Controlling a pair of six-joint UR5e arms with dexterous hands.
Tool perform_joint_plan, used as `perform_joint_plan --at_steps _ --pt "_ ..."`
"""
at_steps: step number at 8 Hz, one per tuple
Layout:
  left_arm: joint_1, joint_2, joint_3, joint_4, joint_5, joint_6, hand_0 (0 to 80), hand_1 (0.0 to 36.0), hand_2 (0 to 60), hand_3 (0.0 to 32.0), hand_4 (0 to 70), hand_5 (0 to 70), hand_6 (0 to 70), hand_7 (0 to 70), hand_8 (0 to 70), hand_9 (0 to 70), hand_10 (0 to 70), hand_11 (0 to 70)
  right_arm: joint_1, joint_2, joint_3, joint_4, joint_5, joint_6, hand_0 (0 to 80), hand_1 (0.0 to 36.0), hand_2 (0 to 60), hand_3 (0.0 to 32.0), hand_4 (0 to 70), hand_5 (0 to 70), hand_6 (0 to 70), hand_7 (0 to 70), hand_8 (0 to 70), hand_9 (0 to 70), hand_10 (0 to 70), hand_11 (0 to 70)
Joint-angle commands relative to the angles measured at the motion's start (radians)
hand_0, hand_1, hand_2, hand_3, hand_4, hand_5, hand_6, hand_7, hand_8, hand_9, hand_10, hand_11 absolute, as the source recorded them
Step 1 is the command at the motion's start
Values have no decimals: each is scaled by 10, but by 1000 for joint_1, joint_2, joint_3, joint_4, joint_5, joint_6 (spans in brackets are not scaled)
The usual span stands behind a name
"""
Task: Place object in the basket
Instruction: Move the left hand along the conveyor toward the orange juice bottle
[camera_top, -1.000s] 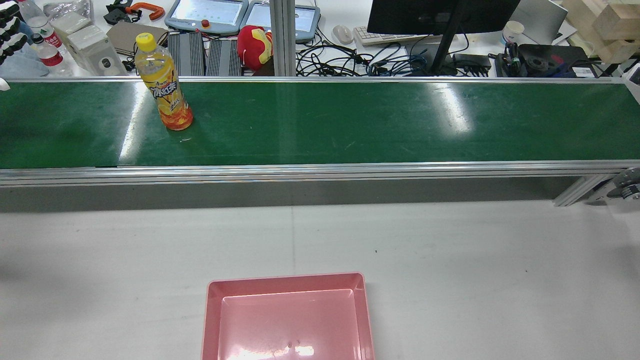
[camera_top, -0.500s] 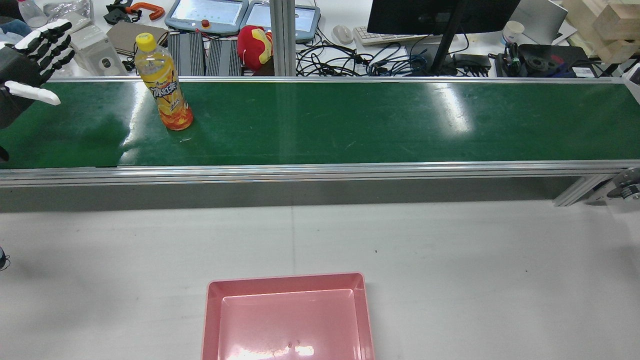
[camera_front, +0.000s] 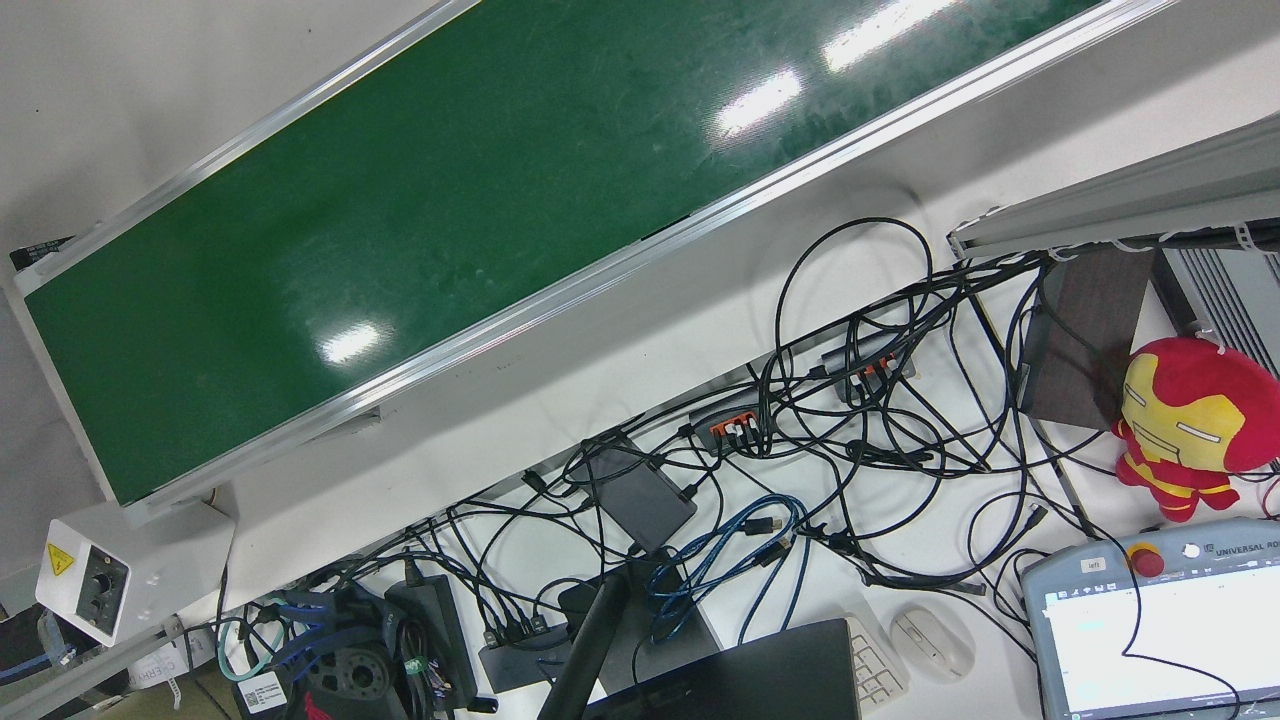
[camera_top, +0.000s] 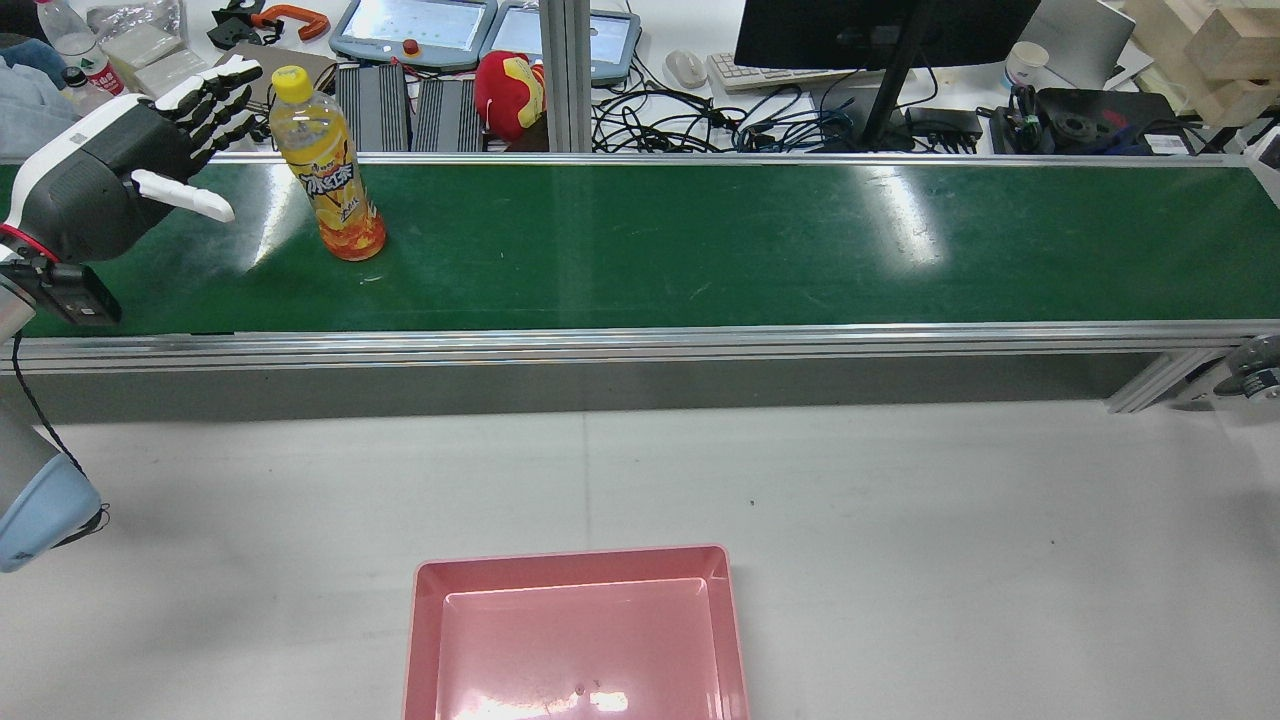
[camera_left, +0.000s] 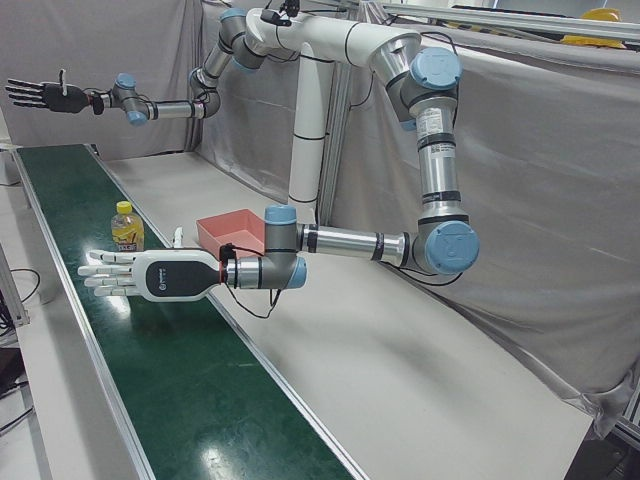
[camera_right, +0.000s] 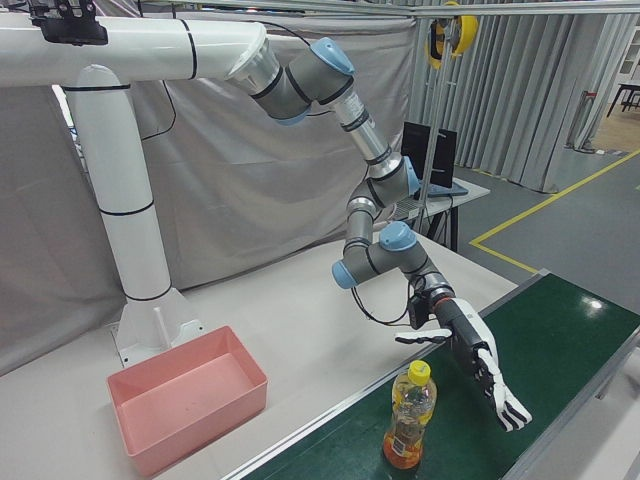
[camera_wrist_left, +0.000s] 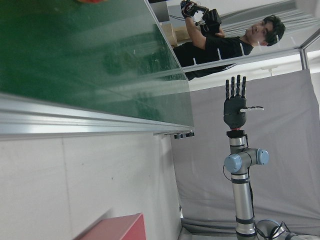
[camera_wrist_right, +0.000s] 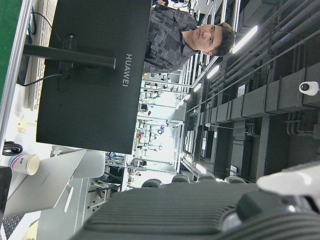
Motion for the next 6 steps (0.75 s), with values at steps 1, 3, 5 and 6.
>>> perform_joint_plan --at_steps 1,3,5,6 --pt "50 -104 59 40 2 2 550 97 0 0 64 188 0 0 20 39 38 72 0 0 1 0 0 0 0 0 0 0 0 0 0 0 0 0 0 0" --pt "58 -120 76 42 4 -4 550 97 0 0 79 199 0 0 22 44 40 76 0 0 2 0 0 0 0 0 0 0 0 0 0 0 0 0 0 0" --pt "58 -141 78 55 6 1 554 101 0 0 101 215 0 0 27 52 46 84 0 0 2 0 0 0 0 0 0 0 0 0 0 0 0 0 0 0" --pt "58 -151 76 62 7 1 558 102 0 0 118 223 0 0 31 57 55 98 0 0 2 0 0 0 0 0 0 0 0 0 0 0 0 0 0 0"
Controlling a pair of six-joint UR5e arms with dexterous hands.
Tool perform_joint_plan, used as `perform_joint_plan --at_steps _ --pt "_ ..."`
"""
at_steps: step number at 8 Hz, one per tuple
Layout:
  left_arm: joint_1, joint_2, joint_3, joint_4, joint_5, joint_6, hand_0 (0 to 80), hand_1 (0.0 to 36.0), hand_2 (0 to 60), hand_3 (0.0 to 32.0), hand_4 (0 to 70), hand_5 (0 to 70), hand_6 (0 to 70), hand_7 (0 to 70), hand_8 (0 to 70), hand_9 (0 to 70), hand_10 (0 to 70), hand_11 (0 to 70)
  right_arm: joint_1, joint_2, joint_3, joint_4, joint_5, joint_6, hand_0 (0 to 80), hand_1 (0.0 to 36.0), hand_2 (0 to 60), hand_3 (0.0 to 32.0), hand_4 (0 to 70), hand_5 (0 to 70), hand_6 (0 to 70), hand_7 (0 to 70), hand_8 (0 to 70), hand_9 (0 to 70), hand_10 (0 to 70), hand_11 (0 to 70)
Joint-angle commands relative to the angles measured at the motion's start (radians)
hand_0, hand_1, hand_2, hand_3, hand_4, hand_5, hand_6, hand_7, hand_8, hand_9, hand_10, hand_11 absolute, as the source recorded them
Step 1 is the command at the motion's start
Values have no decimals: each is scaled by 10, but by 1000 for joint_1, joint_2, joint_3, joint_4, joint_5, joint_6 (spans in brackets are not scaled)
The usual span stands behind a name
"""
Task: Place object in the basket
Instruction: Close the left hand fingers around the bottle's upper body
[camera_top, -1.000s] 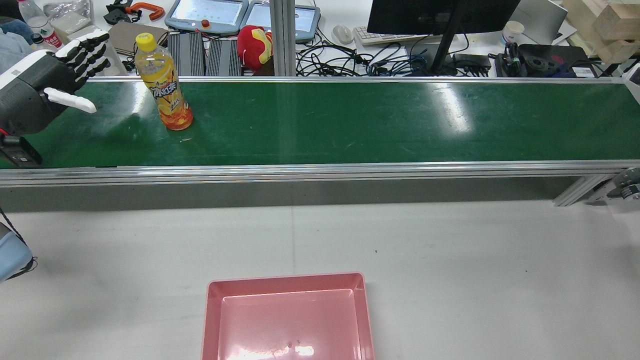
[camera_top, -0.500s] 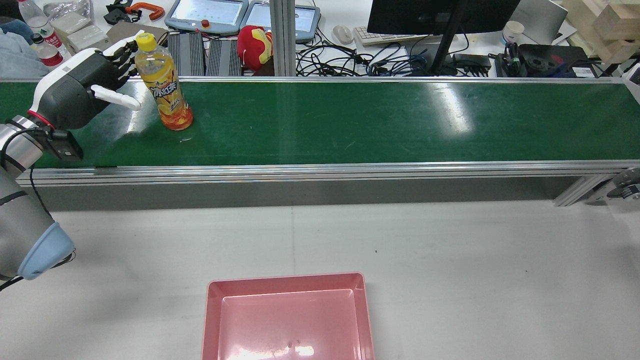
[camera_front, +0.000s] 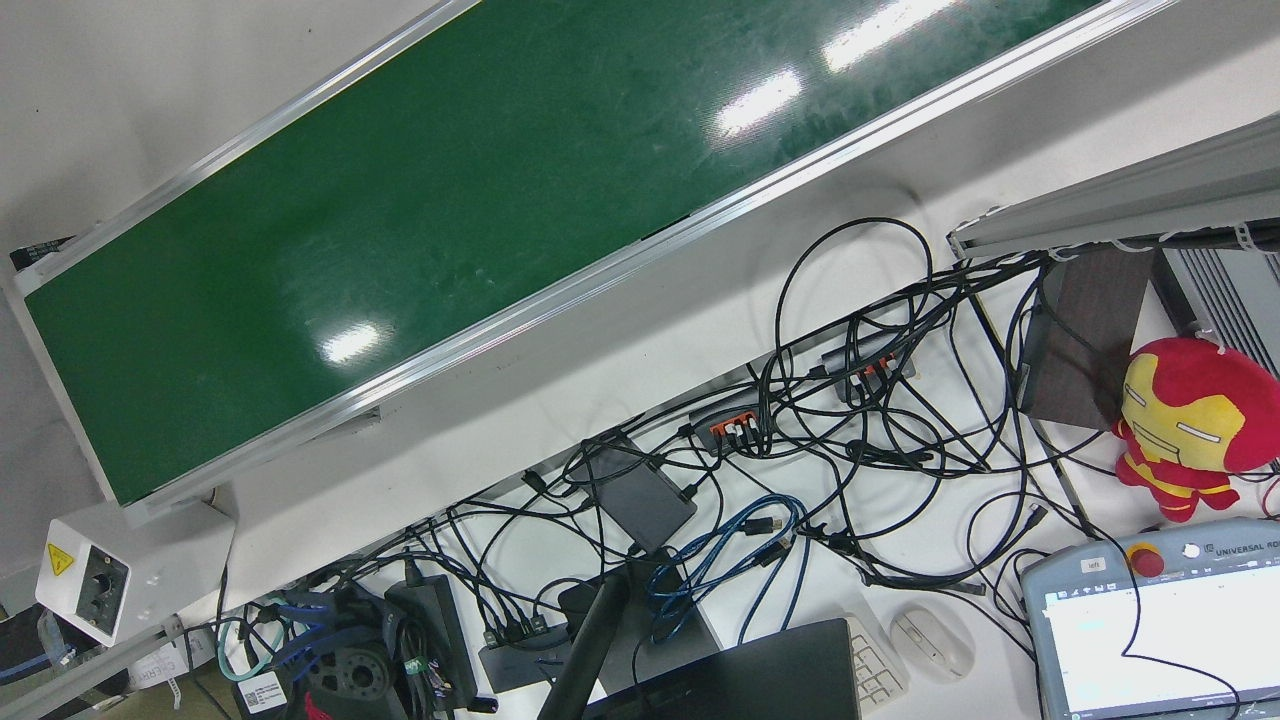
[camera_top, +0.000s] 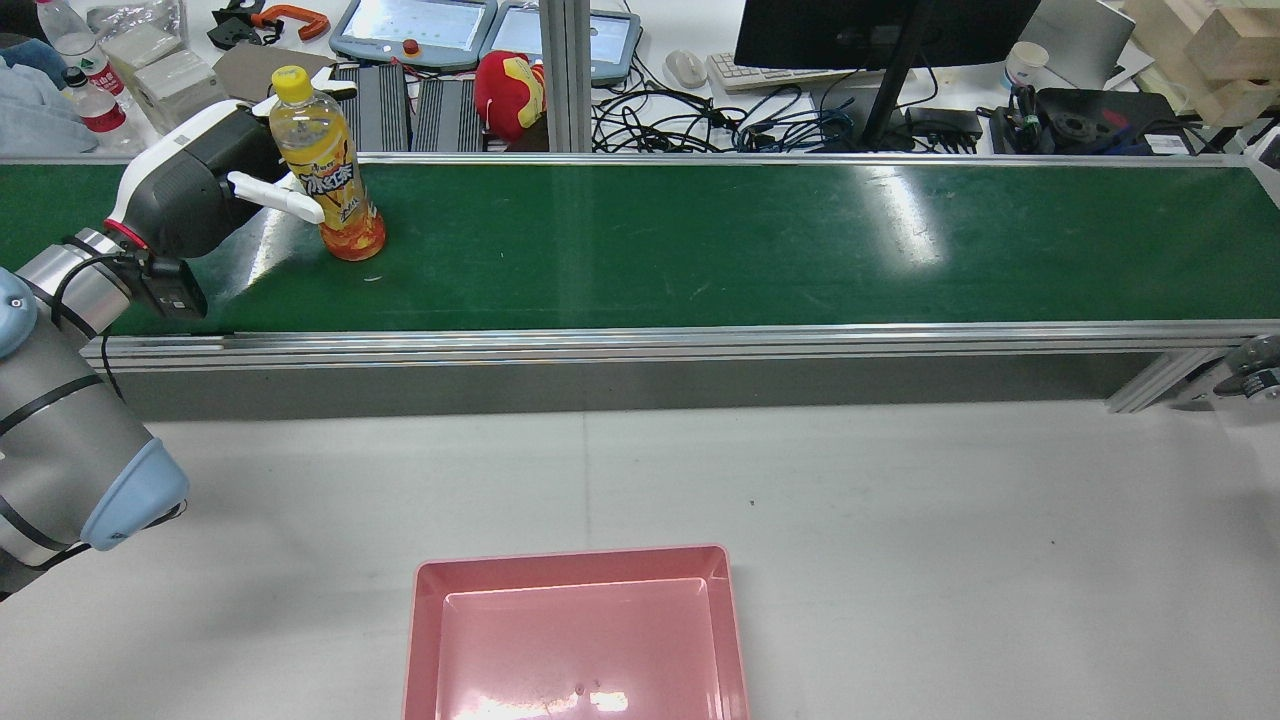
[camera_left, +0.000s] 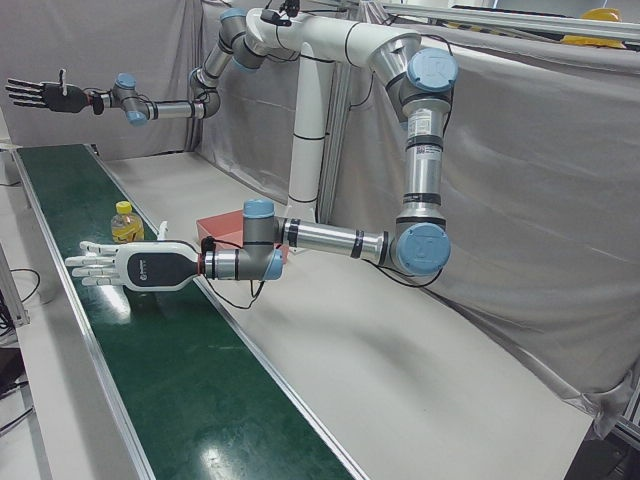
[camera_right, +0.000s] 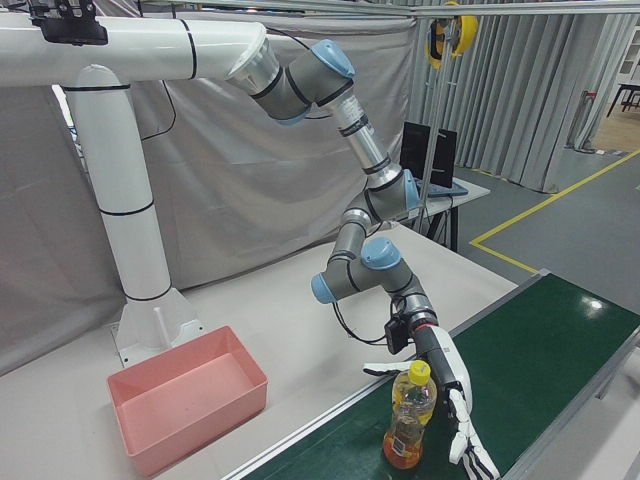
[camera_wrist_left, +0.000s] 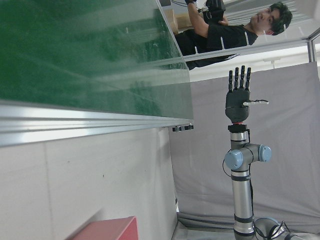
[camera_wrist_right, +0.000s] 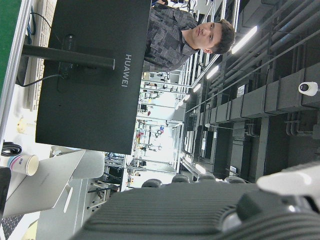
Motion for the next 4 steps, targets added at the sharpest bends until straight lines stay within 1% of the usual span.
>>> perform_joint_plan --at_steps 1,2,3,4 --pt "1 -23 -4 23 1 0 562 106 0 0 147 247 0 0 39 69 63 109 0 0 2 0 0 0 0 0 0 0 0 0 0 0 0 0 0 0" --pt "-1 -23 -10 39 1 -5 570 118 0 0 184 314 6 9 64 103 101 164 0 0 2 0 0 0 0 0 0 0 0 0 0 0 0 0 0 0" --pt "1 -51 -12 100 1 4 595 157 0 0 241 432 63 93 133 199 201 310 0 0 2 0 0 0 0 0 0 0 0 0 0 0 0 0 0 0" --pt "1 -62 -12 110 0 1 623 199 52 0 391 585 168 206 279 390 368 534 0 0 2 0 0 0 0 0 0 0 0 0 0 0 0 0 0 0"
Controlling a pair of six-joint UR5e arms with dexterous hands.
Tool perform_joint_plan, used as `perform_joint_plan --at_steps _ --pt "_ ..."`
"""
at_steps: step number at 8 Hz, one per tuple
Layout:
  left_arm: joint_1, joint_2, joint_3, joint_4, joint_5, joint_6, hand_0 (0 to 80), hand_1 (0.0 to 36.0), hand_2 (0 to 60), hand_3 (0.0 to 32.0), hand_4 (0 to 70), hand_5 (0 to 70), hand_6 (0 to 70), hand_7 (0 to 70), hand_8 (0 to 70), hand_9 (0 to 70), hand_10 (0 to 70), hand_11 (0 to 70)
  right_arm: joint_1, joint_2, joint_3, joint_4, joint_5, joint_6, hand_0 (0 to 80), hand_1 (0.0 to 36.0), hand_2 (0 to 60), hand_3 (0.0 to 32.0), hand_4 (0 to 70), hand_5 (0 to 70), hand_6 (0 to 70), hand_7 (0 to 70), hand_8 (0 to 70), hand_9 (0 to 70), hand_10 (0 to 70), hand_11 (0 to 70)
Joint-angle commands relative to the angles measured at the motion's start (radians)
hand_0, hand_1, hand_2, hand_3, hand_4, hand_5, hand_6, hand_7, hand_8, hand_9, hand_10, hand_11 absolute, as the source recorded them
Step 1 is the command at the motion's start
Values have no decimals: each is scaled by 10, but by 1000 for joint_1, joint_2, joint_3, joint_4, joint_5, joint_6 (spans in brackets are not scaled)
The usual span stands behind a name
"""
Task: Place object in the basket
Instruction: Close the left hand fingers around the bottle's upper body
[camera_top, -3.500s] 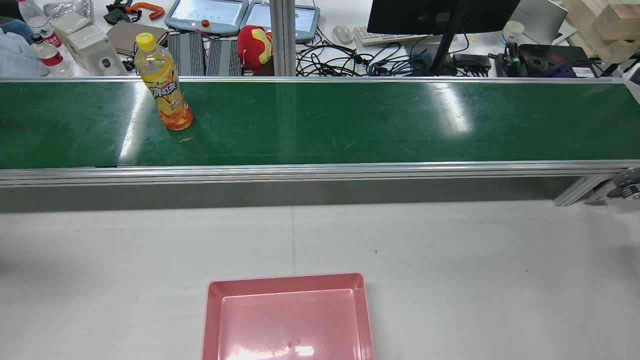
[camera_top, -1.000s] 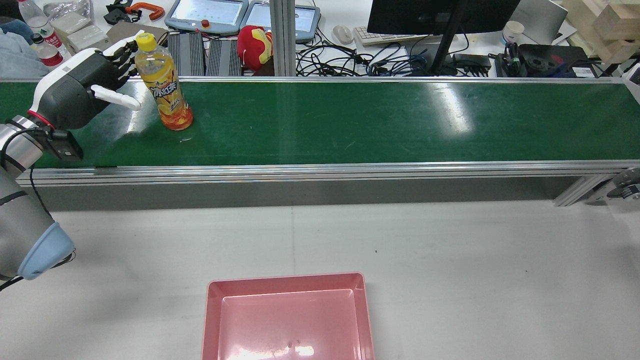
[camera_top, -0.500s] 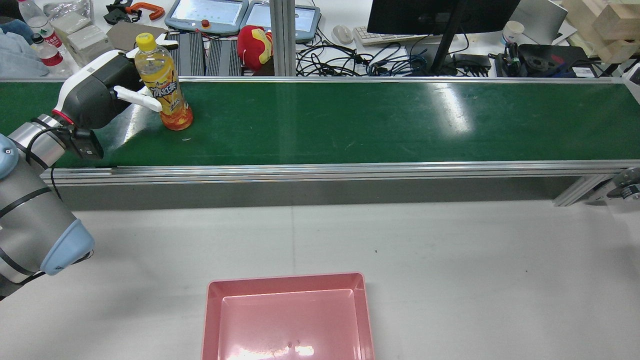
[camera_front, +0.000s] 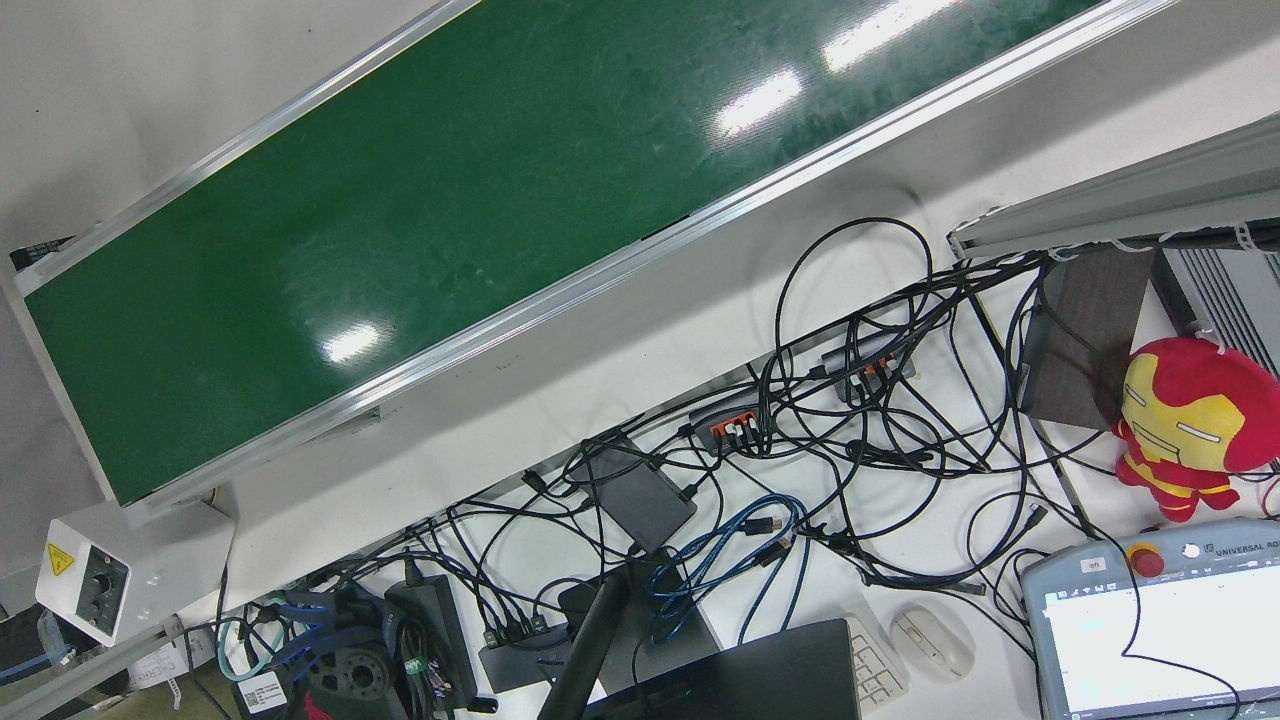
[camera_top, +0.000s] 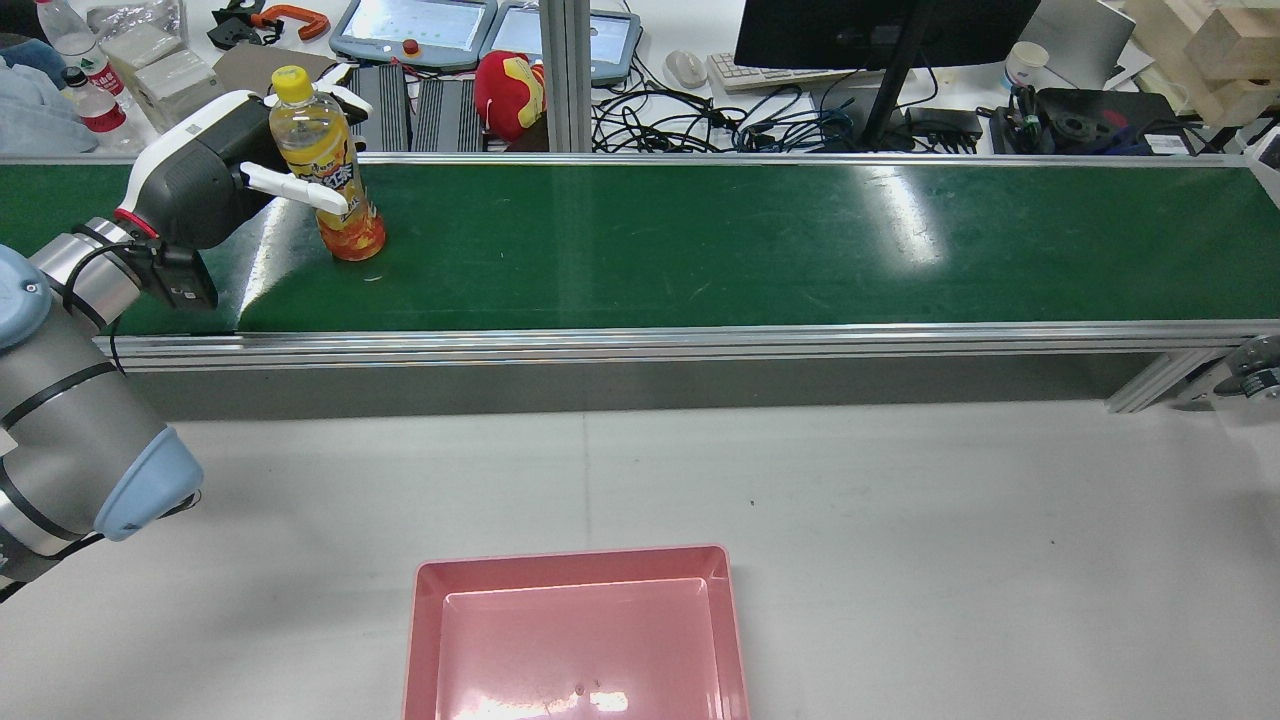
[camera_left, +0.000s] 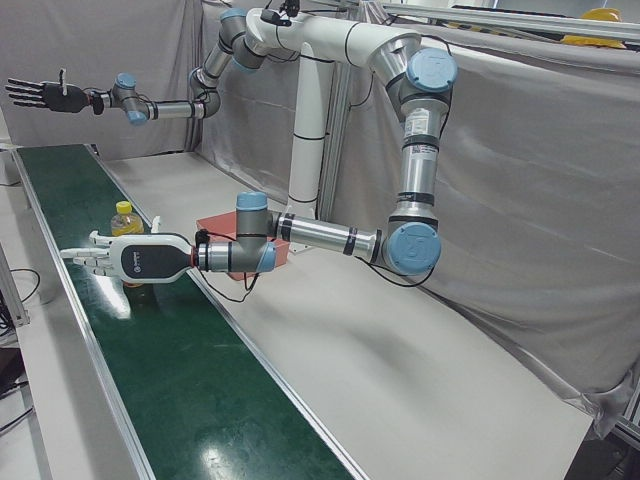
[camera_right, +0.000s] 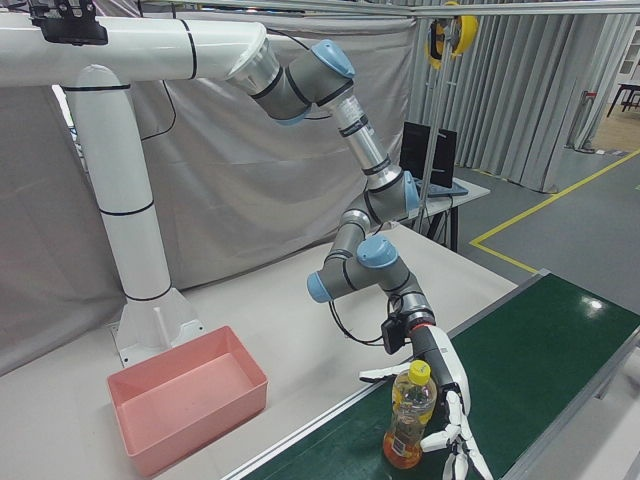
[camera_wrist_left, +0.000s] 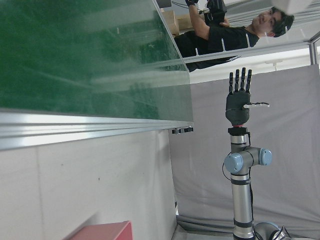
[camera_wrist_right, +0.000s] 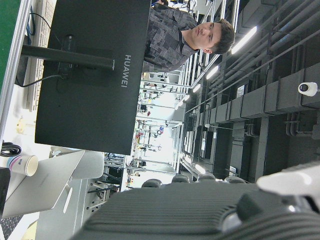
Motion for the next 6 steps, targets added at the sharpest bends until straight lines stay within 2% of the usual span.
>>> perform_joint_plan --at_steps 1,2,3,4,6 --pt "1 -33 -3 62 -2 -3 616 209 295 0 505 700 452 391 526 679 539 700 0 0 0 0 0 0 0 0 0 0 0 0 0 0 0 0 0 0" --pt "1 -36 -9 65 -2 -4 550 176 430 0 502 700 537 519 644 700 616 700 0 0 0 0 0 0 0 0 0 0 0 0 0 0 0 0 0 0" --pt "1 -56 -38 107 -2 3 507 167 568 0 475 700 571 571 696 700 668 700 0 0 0 0 0 0 0 0 0 0 0 0 0 0 0 0 0 0" --pt "2 -63 -61 130 -2 5 495 157 600 0 456 700 584 572 700 700 700 700 0 0 0 0 0 0 0 0 0 0 0 0 0 0 0 0 0 0" --pt "20 -60 -133 172 -2 8 480 134 563 0 419 700 560 542 700 700 700 700 0 0 0 0 0 0 0 0 0 0 0 0 0 0 0 0 0 0"
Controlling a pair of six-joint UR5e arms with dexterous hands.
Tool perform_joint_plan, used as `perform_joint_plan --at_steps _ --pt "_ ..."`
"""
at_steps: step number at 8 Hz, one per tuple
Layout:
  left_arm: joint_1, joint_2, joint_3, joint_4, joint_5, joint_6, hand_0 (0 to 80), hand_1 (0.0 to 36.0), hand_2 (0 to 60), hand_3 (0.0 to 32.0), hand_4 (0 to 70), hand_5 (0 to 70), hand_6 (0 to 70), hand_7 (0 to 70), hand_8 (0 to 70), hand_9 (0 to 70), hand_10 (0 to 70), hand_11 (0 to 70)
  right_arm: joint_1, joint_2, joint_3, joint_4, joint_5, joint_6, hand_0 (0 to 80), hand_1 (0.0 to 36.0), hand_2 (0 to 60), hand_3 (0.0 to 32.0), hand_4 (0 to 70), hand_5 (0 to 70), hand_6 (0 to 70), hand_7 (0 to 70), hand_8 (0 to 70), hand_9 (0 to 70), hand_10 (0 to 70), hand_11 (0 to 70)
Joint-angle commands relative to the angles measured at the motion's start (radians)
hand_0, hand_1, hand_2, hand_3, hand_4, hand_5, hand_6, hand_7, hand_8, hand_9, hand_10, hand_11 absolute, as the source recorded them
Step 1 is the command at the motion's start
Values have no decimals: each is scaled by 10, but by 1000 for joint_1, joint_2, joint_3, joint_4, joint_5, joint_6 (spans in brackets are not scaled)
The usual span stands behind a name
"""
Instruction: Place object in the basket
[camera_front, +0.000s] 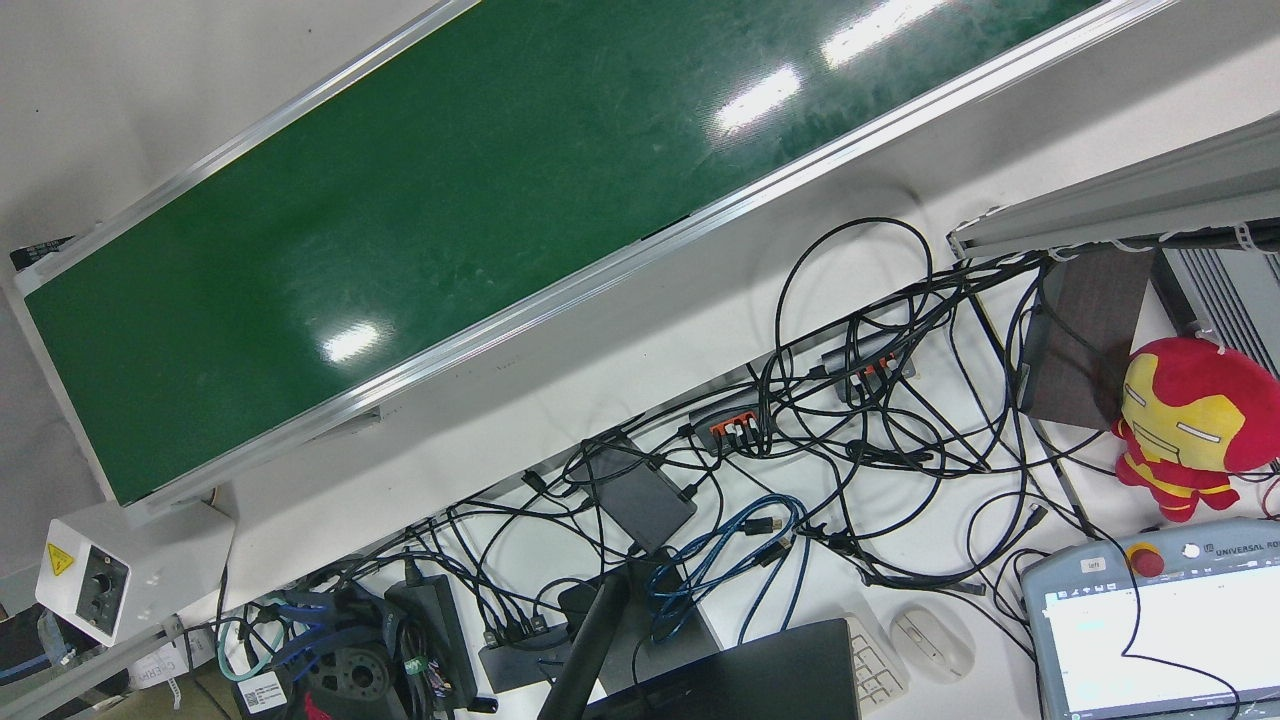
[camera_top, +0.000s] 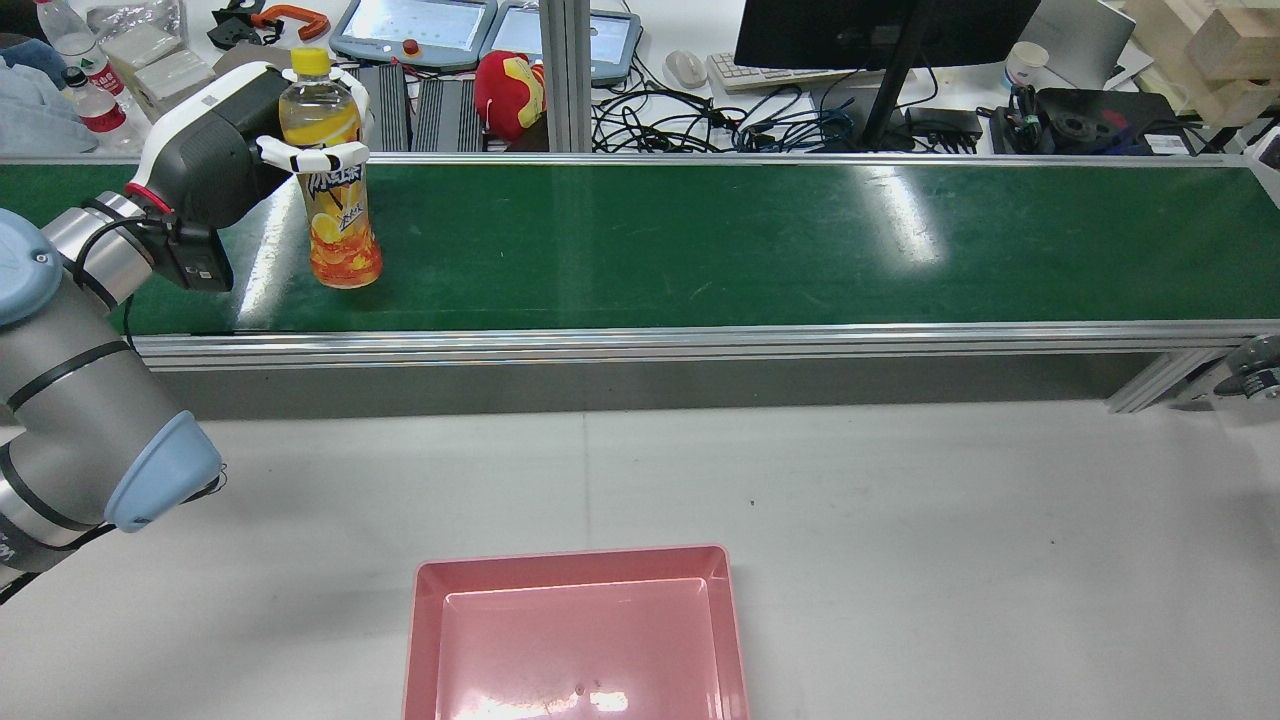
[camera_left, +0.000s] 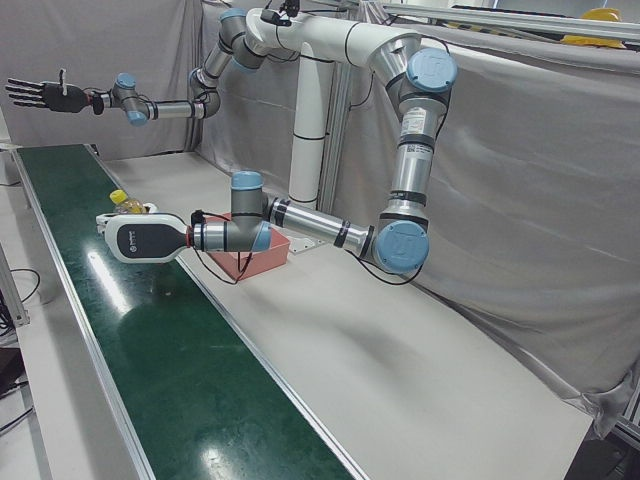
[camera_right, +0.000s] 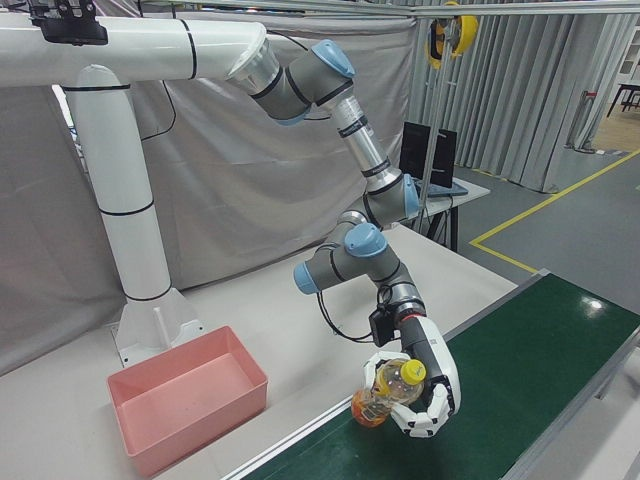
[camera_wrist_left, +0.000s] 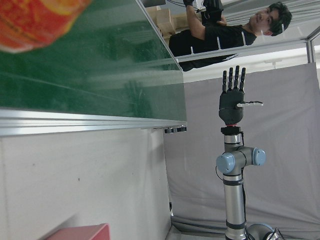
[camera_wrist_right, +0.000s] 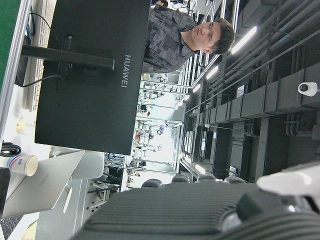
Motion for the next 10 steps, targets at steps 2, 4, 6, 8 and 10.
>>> perform_joint_plan --at_steps 2,4,6,8,10 --pt "88 4 -166 106 5 5 482 140 548 0 395 700 530 522 691 700 689 700 0 0 2 0 0 0 0 0 0 0 0 0 0 0 0 0 0 0" --pt "240 -1 -247 155 9 5 479 150 600 0 393 700 535 524 693 700 664 700 2 0 2 0 0 0 0 0 0 0 0 0 0 0 0 0 0 0" --pt "345 -2 -336 232 9 71 480 161 600 0 403 700 545 531 694 700 638 700 0 0 0 0 0 0 0 0 0 0 0 0 0 0 0 0 0 0" --pt "418 -2 -388 276 9 108 479 158 600 0 412 700 552 541 692 700 627 700 0 0 0 0 0 0 0 0 0 0 0 0 0 0 0 0 0 0" --pt "556 -8 -392 307 -5 232 485 159 600 0 402 700 532 528 676 700 606 700 0 0 0 0 0 0 0 0 0 0 0 0 0 0 0 0 0 0"
